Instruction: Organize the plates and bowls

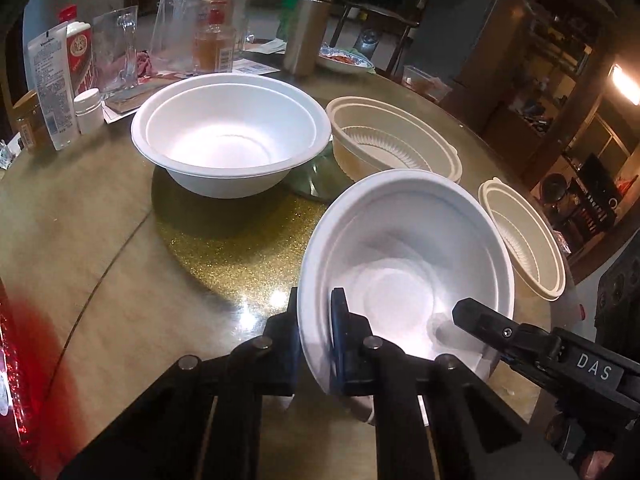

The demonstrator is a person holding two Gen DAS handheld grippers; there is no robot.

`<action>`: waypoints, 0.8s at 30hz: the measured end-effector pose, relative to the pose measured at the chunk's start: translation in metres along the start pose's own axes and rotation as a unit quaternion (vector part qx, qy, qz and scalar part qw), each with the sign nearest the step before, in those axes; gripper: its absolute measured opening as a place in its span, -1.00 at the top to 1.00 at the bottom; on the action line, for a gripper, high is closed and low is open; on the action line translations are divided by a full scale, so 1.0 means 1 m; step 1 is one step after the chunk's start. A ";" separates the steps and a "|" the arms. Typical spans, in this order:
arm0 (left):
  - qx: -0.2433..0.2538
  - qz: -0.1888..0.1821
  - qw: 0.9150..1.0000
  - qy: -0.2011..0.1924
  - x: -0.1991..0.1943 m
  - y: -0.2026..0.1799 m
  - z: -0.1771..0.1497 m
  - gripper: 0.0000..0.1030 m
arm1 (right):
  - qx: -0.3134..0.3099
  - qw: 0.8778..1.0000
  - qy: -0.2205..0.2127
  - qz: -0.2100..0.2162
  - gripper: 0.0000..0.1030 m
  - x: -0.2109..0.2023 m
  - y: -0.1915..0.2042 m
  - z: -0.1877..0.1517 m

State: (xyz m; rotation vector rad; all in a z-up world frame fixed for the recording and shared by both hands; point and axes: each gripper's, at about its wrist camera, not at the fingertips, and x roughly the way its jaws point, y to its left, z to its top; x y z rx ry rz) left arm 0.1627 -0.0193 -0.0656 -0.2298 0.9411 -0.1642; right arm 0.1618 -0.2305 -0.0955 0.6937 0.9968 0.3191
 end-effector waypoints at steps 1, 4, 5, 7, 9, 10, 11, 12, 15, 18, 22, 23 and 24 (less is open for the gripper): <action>0.000 0.000 1.000 0.000 0.000 0.000 0.000 0.79 | -0.001 1.000 0.000 0.000 0.74 0.000 0.002 0.000; 0.002 0.004 1.000 -0.006 -0.003 0.000 -0.001 0.79 | -0.007 1.000 -0.003 -0.002 0.74 -0.001 0.004 0.000; 0.003 0.005 1.000 -0.008 -0.004 -0.001 -0.001 0.79 | -0.011 1.000 -0.005 -0.003 0.74 -0.001 0.005 0.000; 0.006 0.006 1.000 -0.015 -0.006 -0.002 -0.001 0.79 | -0.015 1.000 -0.008 -0.002 0.74 -0.002 0.006 0.000; 0.009 0.009 1.000 -0.022 -0.009 -0.003 0.000 0.79 | -0.020 1.000 -0.014 -0.002 0.77 -0.003 0.009 0.000; 0.010 0.009 1.000 -0.027 -0.011 -0.004 0.000 0.79 | -0.022 1.000 -0.017 0.000 0.77 -0.004 0.010 0.000; 0.012 0.010 0.999 -0.031 -0.012 -0.005 -0.001 0.79 | -0.024 0.999 -0.020 0.000 0.77 -0.004 0.010 0.000; 0.013 0.011 0.999 -0.034 -0.014 -0.006 0.000 0.79 | -0.030 0.999 -0.025 -0.001 0.78 -0.006 0.012 -0.001; 0.016 0.015 0.999 -0.047 -0.018 -0.007 0.000 0.79 | -0.049 0.998 -0.038 -0.007 0.78 -0.008 0.019 -0.002; 0.018 0.018 0.998 -0.055 -0.021 -0.007 0.002 0.79 | -0.061 0.997 -0.045 -0.008 0.78 -0.009 0.023 -0.002; 0.020 0.019 0.998 -0.061 -0.022 -0.007 0.001 0.79 | -0.068 0.996 -0.051 -0.009 0.78 -0.009 0.026 -0.002; 0.020 0.020 0.998 -0.062 -0.023 -0.008 0.001 0.79 | -0.068 0.996 -0.052 -0.008 0.78 -0.009 0.026 -0.003; 0.020 0.021 0.997 -0.065 -0.024 -0.008 0.001 0.79 | -0.069 0.996 -0.053 -0.007 0.78 -0.009 0.026 -0.003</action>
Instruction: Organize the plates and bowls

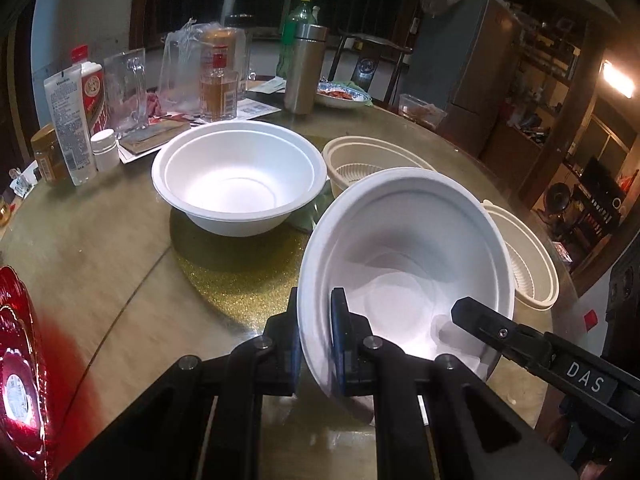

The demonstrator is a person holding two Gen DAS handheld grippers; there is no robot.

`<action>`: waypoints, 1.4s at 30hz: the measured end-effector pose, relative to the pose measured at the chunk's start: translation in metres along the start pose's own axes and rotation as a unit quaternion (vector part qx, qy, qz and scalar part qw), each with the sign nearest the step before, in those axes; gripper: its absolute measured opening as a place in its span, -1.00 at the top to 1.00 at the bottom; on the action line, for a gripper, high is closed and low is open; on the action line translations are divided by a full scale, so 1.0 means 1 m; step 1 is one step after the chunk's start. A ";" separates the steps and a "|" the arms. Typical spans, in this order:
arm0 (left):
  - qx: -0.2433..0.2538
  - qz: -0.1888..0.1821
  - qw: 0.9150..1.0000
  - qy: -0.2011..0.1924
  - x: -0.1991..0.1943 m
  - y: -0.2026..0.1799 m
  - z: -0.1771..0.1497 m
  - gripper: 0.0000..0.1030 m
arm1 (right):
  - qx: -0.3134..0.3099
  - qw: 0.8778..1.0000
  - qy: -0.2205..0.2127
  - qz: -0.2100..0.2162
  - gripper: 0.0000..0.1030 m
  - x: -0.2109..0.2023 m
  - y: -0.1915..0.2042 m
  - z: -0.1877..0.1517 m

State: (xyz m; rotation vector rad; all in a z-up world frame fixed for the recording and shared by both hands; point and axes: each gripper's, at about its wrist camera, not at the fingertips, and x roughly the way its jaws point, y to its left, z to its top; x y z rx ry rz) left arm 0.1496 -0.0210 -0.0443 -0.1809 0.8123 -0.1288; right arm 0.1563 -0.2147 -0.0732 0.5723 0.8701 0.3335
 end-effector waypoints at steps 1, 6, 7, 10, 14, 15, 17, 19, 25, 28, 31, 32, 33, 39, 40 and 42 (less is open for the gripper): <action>0.000 0.000 1.000 -0.002 0.000 0.000 0.000 0.79 | -0.002 1.000 -0.001 0.001 0.78 0.000 0.001 0.000; 0.001 0.000 1.000 -0.008 -0.002 0.000 0.001 0.79 | -0.007 1.000 -0.007 0.003 0.78 -0.003 0.002 -0.001; 0.001 0.000 1.000 -0.011 -0.003 -0.001 0.001 0.79 | -0.006 1.000 -0.009 0.004 0.78 -0.004 0.002 -0.001; 0.007 0.005 1.000 -0.020 -0.006 -0.003 0.001 0.79 | -0.005 1.000 -0.013 0.009 0.78 -0.008 0.001 -0.002; 0.020 0.019 0.999 -0.034 -0.013 -0.010 0.003 0.79 | -0.006 1.000 -0.019 0.015 0.78 -0.012 0.002 -0.002; 0.025 0.024 0.999 -0.038 -0.016 -0.012 0.004 0.79 | -0.006 1.000 -0.021 0.019 0.78 -0.014 0.002 -0.002; 0.028 0.032 0.998 -0.043 -0.021 -0.012 0.004 0.79 | -0.010 0.999 -0.024 0.026 0.78 -0.017 0.004 -0.003; 0.027 0.043 0.998 -0.044 -0.027 -0.010 0.003 0.79 | -0.016 0.999 -0.026 0.032 0.78 -0.019 0.008 -0.003; 0.013 0.070 0.996 -0.061 -0.056 0.007 0.000 0.79 | -0.044 0.998 -0.005 0.053 0.78 -0.017 0.032 -0.010; 0.001 0.084 0.994 -0.073 -0.069 0.020 0.000 0.80 | -0.064 0.996 0.003 0.057 0.78 -0.016 0.051 -0.016; -0.014 0.094 0.992 -0.080 -0.081 0.039 0.000 0.80 | -0.079 0.995 0.012 0.064 0.78 -0.012 0.072 -0.023; -0.019 0.097 0.992 -0.083 -0.086 0.046 -0.001 0.80 | -0.085 0.994 0.015 0.067 0.78 -0.010 0.081 -0.024; -0.025 0.100 0.991 -0.086 -0.091 0.052 -0.001 0.80 | -0.088 0.994 0.017 0.070 0.78 -0.008 0.086 -0.026; -0.054 0.124 0.985 -0.109 -0.127 0.088 -0.010 0.80 | -0.124 0.987 0.031 0.094 0.78 -0.001 0.135 -0.042; -0.058 0.127 0.984 -0.112 -0.132 0.093 -0.011 0.80 | -0.130 0.986 0.033 0.098 0.78 -0.001 0.142 -0.045; -0.070 0.133 0.982 -0.118 -0.144 0.107 -0.015 0.80 | -0.145 0.983 0.041 0.105 0.78 0.002 0.160 -0.053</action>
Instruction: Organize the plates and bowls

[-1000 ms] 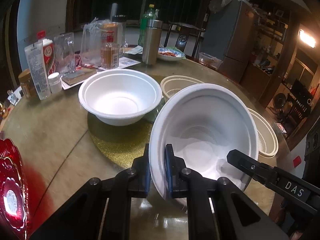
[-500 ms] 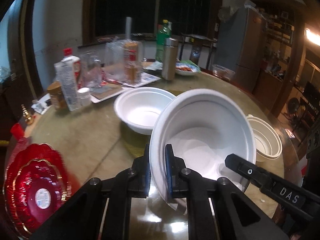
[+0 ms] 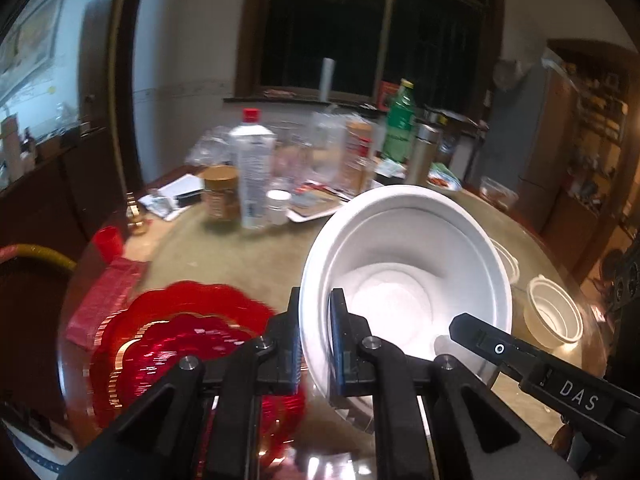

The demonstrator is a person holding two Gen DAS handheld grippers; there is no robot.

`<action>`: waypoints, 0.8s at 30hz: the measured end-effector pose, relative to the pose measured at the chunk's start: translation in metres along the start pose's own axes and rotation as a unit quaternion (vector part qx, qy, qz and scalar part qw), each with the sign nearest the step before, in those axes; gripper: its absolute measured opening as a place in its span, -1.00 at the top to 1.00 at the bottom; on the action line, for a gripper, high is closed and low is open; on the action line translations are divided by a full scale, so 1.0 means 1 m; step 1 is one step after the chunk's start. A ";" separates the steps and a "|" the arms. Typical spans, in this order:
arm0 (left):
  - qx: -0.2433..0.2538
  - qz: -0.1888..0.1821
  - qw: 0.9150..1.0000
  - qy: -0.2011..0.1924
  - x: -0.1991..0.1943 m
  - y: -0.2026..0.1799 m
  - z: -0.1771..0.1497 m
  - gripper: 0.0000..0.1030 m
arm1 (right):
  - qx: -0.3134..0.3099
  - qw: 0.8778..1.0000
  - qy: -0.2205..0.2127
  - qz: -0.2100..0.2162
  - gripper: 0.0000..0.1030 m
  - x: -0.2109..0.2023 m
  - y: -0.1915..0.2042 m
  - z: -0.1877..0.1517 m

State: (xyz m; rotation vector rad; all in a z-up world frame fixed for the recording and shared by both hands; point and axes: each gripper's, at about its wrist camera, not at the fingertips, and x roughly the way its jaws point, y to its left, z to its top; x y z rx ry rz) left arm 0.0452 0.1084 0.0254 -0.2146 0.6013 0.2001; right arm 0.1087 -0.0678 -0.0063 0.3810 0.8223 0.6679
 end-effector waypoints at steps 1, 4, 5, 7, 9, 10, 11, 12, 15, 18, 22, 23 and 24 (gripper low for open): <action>-0.006 0.003 1.000 -0.002 -0.004 0.008 0.000 0.80 | -0.005 1.000 0.003 0.003 0.78 0.003 0.007 -0.001; -0.020 0.011 1.000 -0.006 -0.013 0.028 -0.001 0.80 | -0.020 1.000 0.015 0.016 0.78 0.014 0.028 -0.006; -0.026 0.015 1.000 -0.007 -0.016 0.036 -0.001 0.80 | -0.025 0.999 0.021 0.019 0.78 0.019 0.035 -0.007; -0.038 0.021 0.999 -0.008 -0.020 0.050 -0.003 0.80 | -0.033 0.999 0.028 0.026 0.78 0.025 0.046 -0.012; -0.045 0.028 0.999 -0.008 -0.021 0.061 -0.003 0.80 | -0.042 0.998 0.039 0.033 0.78 0.034 0.058 -0.016; -0.052 0.032 0.998 -0.008 -0.023 0.068 -0.005 0.80 | -0.044 0.997 0.043 0.037 0.78 0.038 0.062 -0.017; -0.057 0.036 0.998 -0.008 -0.024 0.073 -0.006 0.80 | -0.047 0.997 0.047 0.039 0.78 0.043 0.066 -0.017; -0.063 0.041 0.997 -0.007 -0.025 0.080 -0.007 0.80 | -0.052 0.996 0.053 0.043 0.78 0.048 0.073 -0.020; -0.073 0.053 0.996 -0.003 -0.024 0.093 -0.008 0.80 | -0.060 0.995 0.067 0.049 0.78 0.060 0.087 -0.026; -0.078 0.060 0.995 0.007 -0.020 0.103 -0.013 0.80 | -0.063 0.993 0.085 0.049 0.78 0.073 0.093 -0.032; -0.081 0.068 0.994 0.032 -0.008 0.112 -0.024 0.80 | -0.062 0.991 0.110 0.041 0.78 0.090 0.093 -0.041; -0.081 0.069 0.994 0.036 -0.007 0.113 -0.027 0.80 | -0.060 0.991 0.118 0.037 0.78 0.095 0.092 -0.044; -0.083 0.070 0.993 0.042 -0.004 0.115 -0.030 0.80 | -0.059 0.990 0.124 0.034 0.78 0.099 0.092 -0.044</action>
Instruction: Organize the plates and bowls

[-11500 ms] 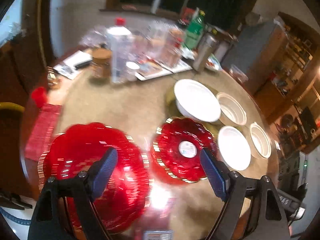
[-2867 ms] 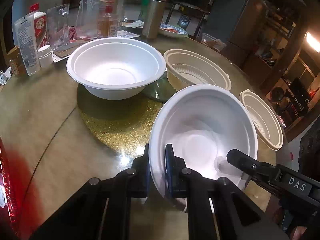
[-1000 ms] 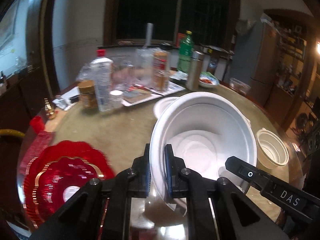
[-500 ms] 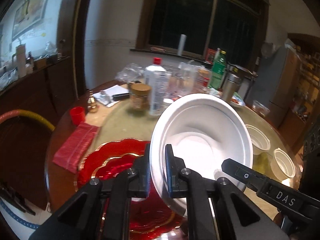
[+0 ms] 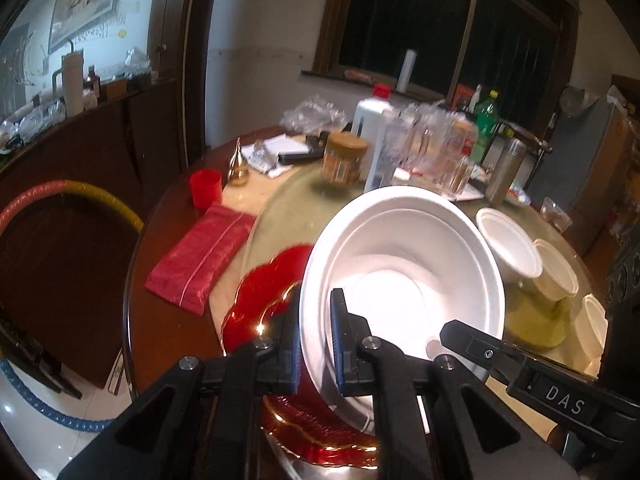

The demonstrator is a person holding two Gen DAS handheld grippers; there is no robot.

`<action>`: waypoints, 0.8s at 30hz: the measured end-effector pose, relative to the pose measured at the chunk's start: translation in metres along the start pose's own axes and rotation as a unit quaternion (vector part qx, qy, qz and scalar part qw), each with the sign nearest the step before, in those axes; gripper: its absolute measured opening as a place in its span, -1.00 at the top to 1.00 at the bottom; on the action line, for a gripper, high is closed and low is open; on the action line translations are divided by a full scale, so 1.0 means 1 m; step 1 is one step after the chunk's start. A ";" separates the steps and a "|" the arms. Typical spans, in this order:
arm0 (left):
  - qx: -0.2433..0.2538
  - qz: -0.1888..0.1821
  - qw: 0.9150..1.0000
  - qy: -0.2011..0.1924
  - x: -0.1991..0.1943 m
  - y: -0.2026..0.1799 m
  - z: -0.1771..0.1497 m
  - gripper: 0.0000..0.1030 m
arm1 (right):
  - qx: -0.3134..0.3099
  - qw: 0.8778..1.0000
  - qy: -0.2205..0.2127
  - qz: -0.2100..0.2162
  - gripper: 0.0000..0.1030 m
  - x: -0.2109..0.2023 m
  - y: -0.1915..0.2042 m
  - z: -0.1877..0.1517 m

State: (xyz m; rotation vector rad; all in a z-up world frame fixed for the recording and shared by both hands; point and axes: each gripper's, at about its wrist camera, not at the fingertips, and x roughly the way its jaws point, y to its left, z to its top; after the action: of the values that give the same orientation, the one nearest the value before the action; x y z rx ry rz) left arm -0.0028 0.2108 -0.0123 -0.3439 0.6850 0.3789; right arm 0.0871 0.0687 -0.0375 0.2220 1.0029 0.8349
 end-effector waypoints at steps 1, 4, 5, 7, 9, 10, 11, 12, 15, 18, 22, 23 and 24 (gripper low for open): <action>-0.002 0.001 1.000 0.008 0.004 0.002 -0.002 0.80 | 0.001 1.000 0.007 -0.002 0.78 0.005 -0.001 -0.002; -0.004 0.006 1.000 0.019 0.010 0.005 -0.007 0.80 | 0.004 1.000 0.021 -0.005 0.78 0.015 -0.005 -0.004; -0.002 0.008 1.000 0.022 0.012 0.006 -0.008 0.80 | 0.005 1.000 0.025 -0.007 0.77 0.018 -0.006 -0.005; -0.005 0.010 1.000 0.029 0.016 0.008 -0.010 0.80 | 0.007 0.999 0.033 -0.011 0.77 0.021 -0.007 -0.006; -0.005 0.014 0.999 0.037 0.021 0.010 -0.011 0.80 | 0.008 0.999 0.040 -0.012 0.77 0.026 -0.007 -0.006; -0.005 0.015 0.999 0.042 0.023 0.011 -0.012 0.80 | 0.009 0.999 0.043 -0.014 0.77 0.027 -0.007 -0.007; -0.006 0.016 0.999 0.045 0.025 0.012 -0.013 0.80 | 0.008 0.999 0.048 -0.017 0.77 0.030 -0.008 -0.007; -0.006 0.017 0.999 0.049 0.027 0.012 -0.014 0.80 | 0.008 0.998 0.052 -0.019 0.77 0.032 -0.008 -0.007; -0.007 0.019 0.998 0.057 0.031 0.013 -0.016 0.78 | 0.008 0.998 0.059 -0.026 0.77 0.036 -0.009 -0.008; -0.010 0.017 0.998 0.058 0.030 0.015 -0.016 0.78 | 0.004 0.998 0.062 -0.031 0.76 0.037 -0.007 -0.007; -0.012 0.018 0.998 0.055 0.030 0.016 -0.015 0.78 | 0.000 0.997 0.065 -0.031 0.73 0.038 -0.005 -0.007; -0.013 0.018 0.998 0.056 0.030 0.016 -0.015 0.78 | -0.001 0.997 0.066 -0.034 0.73 0.039 -0.004 -0.007; -0.015 0.017 0.998 0.056 0.030 0.017 -0.016 0.77 | -0.003 0.997 0.067 -0.035 0.73 0.039 -0.004 -0.007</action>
State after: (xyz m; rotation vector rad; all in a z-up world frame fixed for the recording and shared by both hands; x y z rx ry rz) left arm 0.0024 0.2258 -0.0466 -0.3847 0.7961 0.4046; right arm 0.0935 0.0919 -0.0688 0.1265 1.1275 0.7959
